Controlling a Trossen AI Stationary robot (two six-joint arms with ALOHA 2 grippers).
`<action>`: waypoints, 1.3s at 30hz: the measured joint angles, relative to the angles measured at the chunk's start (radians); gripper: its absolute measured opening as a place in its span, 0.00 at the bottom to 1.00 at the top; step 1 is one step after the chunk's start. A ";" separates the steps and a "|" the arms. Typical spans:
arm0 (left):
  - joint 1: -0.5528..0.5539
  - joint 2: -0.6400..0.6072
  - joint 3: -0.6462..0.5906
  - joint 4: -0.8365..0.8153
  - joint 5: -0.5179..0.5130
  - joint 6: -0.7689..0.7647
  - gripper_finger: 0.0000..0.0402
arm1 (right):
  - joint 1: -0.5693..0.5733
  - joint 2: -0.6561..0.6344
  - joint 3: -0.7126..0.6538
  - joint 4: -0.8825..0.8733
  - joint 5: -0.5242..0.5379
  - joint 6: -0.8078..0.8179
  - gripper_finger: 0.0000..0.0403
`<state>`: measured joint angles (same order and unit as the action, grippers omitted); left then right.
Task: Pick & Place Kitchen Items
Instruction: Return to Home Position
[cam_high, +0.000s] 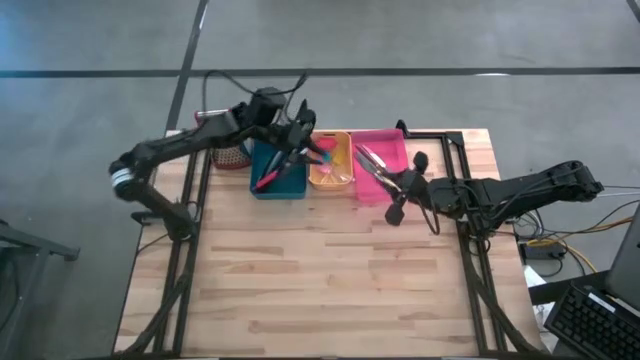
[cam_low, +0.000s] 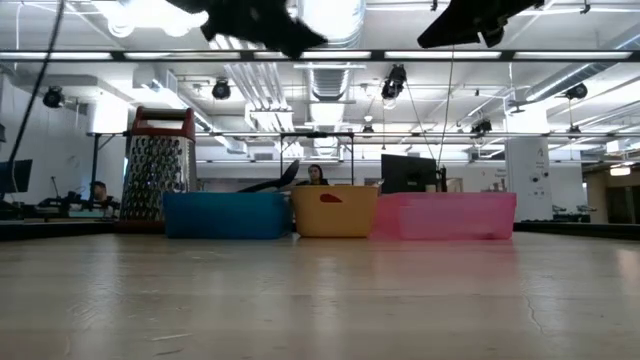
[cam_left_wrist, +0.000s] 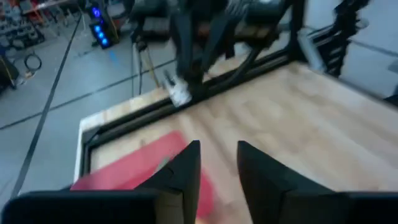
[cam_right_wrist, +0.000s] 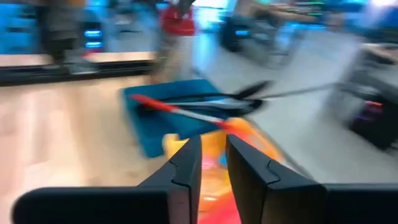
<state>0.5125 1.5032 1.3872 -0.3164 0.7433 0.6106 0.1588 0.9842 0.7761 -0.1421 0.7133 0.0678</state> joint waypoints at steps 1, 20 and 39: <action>-0.024 -0.032 0.000 -0.020 -0.012 -0.011 0.25 | 0.000 0.003 0.000 0.006 -0.051 -0.007 0.15; -0.424 -0.666 -0.732 0.056 -0.502 -0.417 0.01 | 0.013 0.096 -0.210 0.158 -0.530 0.106 0.02; -0.425 -1.218 -1.154 0.203 -0.755 -0.423 0.02 | -0.228 -0.492 -0.626 0.410 -0.771 -0.098 0.02</action>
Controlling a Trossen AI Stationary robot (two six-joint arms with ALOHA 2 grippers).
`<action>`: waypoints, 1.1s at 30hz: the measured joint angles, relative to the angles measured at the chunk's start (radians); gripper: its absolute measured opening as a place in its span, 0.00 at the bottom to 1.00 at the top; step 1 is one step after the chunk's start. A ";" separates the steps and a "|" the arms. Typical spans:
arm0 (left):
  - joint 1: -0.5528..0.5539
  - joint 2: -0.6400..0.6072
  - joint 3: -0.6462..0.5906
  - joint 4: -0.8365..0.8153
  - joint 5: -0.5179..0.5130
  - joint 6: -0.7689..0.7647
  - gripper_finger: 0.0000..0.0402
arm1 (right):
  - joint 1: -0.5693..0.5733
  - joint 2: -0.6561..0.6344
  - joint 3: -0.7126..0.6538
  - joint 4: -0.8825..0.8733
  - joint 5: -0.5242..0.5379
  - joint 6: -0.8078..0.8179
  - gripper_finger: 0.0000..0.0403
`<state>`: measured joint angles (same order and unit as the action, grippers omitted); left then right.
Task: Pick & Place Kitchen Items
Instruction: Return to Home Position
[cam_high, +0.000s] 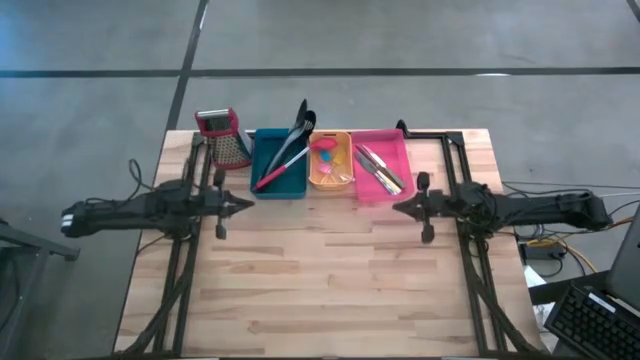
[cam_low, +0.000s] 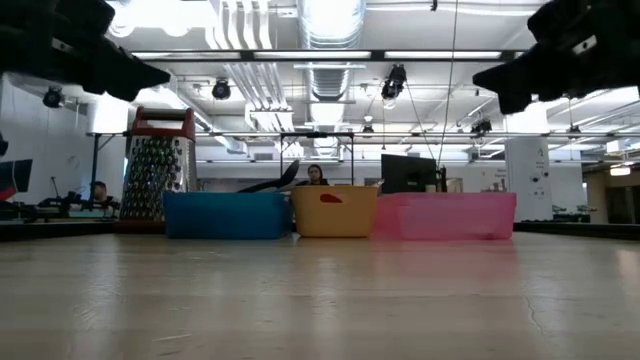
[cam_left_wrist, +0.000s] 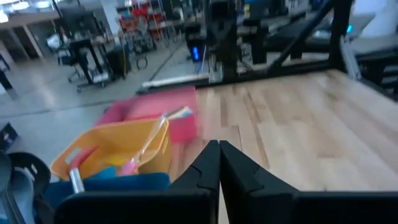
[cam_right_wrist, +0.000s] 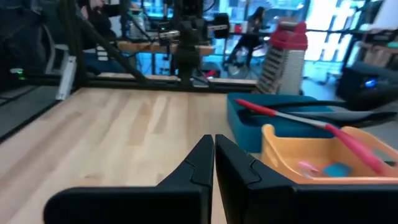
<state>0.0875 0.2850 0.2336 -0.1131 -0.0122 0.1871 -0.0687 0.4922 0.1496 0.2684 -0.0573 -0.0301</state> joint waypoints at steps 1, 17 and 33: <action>0.000 -0.010 -0.008 0.001 0.000 0.000 0.02 | -0.016 -0.022 -0.016 0.000 -0.004 -0.008 0.02; 0.000 -0.055 -0.145 -0.009 -0.007 -0.035 0.04 | -0.094 -0.199 -0.128 -0.111 -0.007 -0.028 0.02; 0.000 -0.038 -0.185 0.023 -0.004 -0.207 0.04 | -0.095 -0.169 -0.128 -0.278 0.005 0.270 0.02</action>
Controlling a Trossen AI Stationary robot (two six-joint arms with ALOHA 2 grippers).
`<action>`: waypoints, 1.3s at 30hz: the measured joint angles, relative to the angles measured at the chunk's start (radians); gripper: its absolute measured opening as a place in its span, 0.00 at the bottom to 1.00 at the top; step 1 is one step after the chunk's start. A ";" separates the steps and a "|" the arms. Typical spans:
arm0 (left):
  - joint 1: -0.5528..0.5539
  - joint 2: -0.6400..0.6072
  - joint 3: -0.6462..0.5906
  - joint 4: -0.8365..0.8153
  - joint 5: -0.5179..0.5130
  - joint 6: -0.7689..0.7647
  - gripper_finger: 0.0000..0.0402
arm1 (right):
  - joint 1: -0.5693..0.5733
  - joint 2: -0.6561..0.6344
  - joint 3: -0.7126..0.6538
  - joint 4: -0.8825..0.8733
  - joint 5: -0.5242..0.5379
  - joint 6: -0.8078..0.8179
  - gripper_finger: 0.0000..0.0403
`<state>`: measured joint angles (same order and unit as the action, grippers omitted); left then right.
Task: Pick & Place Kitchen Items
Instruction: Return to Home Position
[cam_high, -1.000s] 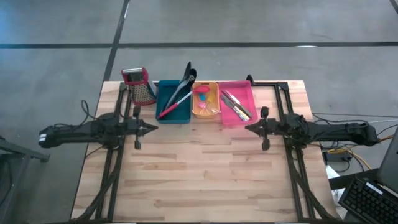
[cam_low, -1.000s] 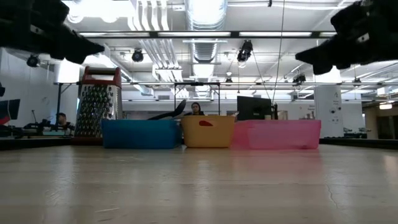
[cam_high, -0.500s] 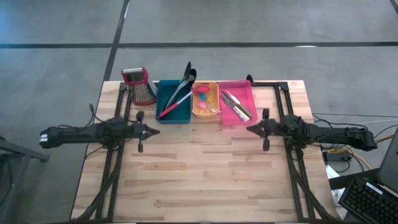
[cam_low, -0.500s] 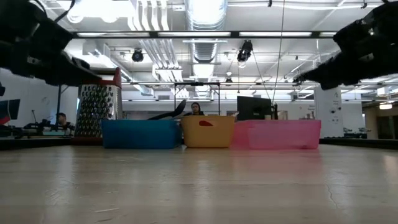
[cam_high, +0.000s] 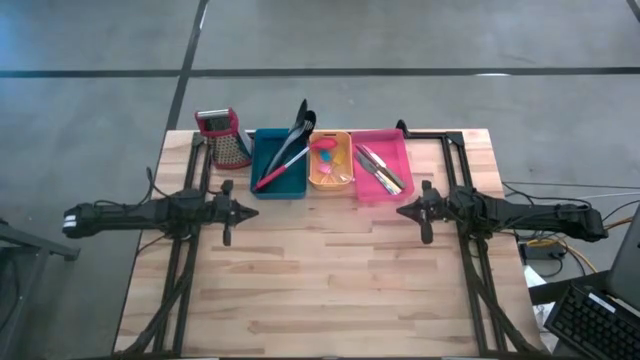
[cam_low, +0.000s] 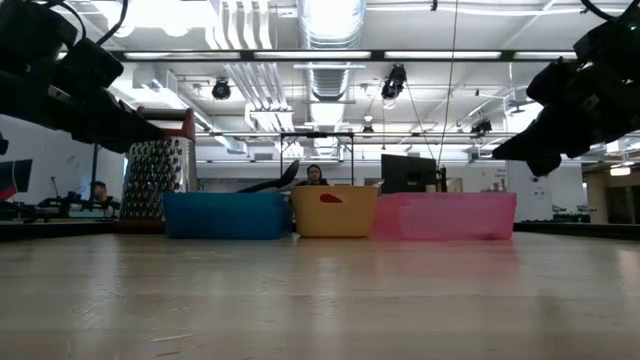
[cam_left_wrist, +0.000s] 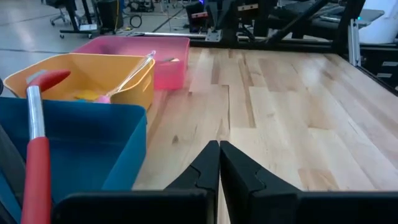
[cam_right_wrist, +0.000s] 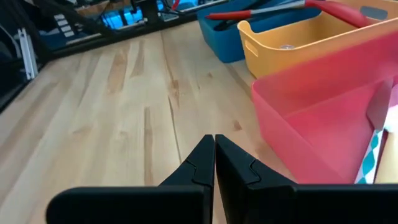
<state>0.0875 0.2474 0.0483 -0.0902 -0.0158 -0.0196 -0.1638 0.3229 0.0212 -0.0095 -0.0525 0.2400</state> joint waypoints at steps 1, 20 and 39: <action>0.000 0.000 0.000 0.000 0.000 0.000 0.04 | 0.000 0.000 0.000 0.000 0.000 -0.010 0.02; 0.000 0.001 -0.002 0.008 0.000 0.000 0.04 | 0.000 0.000 0.000 -0.002 0.001 -0.060 0.02; 0.000 0.001 -0.002 0.008 0.000 0.001 0.04 | 0.000 0.000 0.000 -0.002 0.001 -0.060 0.02</action>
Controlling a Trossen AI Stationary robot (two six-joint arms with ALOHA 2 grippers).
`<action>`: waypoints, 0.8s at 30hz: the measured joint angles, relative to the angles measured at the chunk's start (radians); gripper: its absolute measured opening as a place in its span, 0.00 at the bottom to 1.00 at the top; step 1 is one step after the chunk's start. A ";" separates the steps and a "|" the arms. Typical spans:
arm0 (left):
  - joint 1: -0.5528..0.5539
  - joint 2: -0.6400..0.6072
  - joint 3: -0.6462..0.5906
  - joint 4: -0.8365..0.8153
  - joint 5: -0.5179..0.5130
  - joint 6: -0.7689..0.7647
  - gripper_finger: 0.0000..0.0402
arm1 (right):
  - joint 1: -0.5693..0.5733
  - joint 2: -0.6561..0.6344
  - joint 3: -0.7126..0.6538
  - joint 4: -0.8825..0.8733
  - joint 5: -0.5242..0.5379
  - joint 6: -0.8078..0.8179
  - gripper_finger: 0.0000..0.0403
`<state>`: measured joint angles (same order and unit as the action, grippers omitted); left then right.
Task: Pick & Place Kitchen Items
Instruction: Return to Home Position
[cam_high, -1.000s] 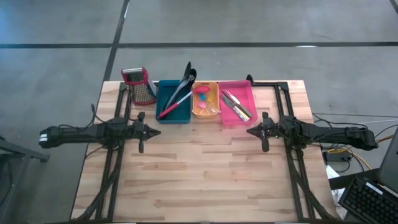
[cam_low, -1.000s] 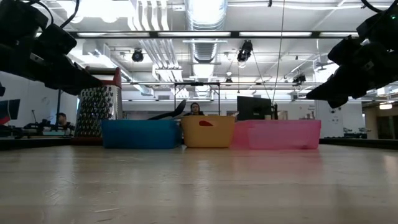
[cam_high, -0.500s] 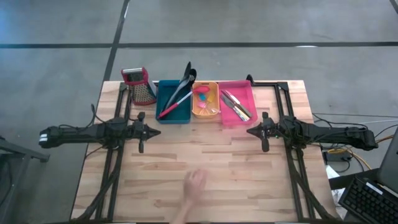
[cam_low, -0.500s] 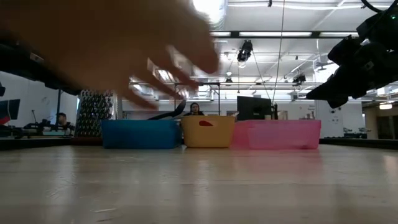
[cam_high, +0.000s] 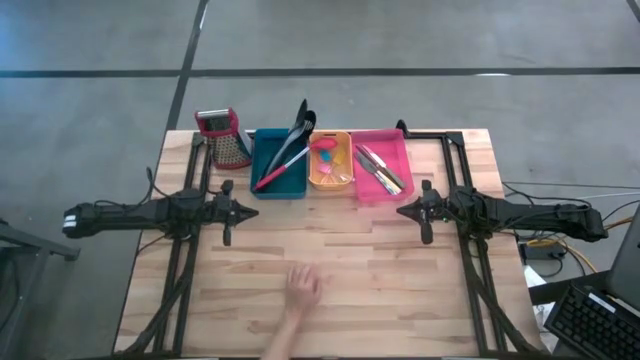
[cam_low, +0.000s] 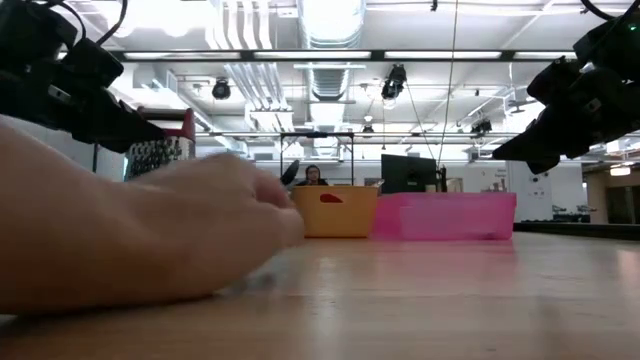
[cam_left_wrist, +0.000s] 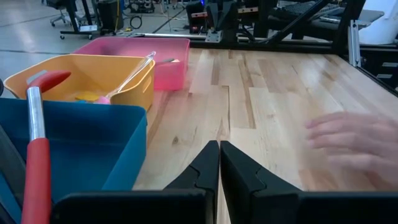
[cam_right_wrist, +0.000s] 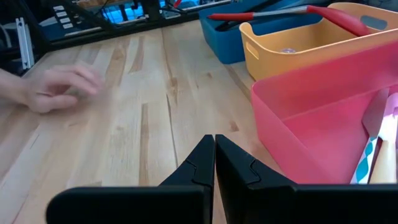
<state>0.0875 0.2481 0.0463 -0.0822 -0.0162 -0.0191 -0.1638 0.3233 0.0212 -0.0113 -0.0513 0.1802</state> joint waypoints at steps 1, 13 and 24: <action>0.000 0.000 0.000 0.000 0.000 0.000 0.04 | 0.000 0.000 0.000 0.000 0.000 0.000 0.02; 0.000 0.000 0.000 0.000 0.000 0.000 0.05 | 0.000 0.000 0.000 0.000 0.000 0.000 0.02; 0.000 0.000 0.000 0.000 0.000 0.000 0.04 | 0.000 0.000 0.000 0.000 0.000 0.000 0.02</action>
<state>0.0875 0.2481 0.0463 -0.0826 -0.0162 -0.0189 -0.1638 0.3233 0.0212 -0.0109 -0.0517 0.1802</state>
